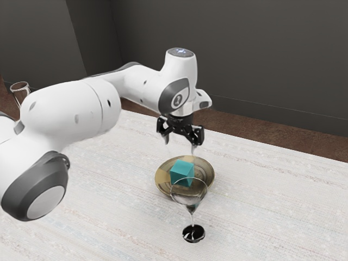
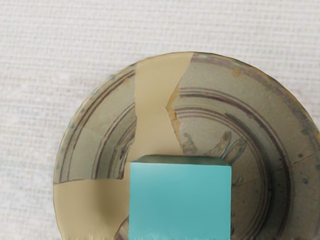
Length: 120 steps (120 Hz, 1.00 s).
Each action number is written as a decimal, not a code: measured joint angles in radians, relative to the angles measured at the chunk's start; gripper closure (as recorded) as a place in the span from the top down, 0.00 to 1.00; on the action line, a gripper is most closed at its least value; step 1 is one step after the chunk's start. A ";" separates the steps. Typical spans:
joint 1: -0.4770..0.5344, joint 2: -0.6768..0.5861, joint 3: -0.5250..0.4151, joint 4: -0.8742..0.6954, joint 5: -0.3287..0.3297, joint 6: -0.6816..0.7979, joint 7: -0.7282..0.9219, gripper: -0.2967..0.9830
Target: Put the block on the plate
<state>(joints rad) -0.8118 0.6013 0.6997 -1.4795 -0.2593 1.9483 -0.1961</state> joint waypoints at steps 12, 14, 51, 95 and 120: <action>-0.006 -0.013 0.008 0.008 -0.001 -0.025 0.010 0.77; -0.006 -0.015 0.009 0.009 -0.001 -0.030 0.012 0.77; 0.011 -0.119 0.008 0.040 0.066 -0.124 0.043 0.77; 0.256 -0.270 -0.092 0.030 0.184 -0.203 0.138 0.77; 0.581 -0.377 -0.330 0.001 0.270 -0.230 0.197 0.77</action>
<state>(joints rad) -0.2307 0.2241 0.3693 -1.4781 0.0109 1.7183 0.0006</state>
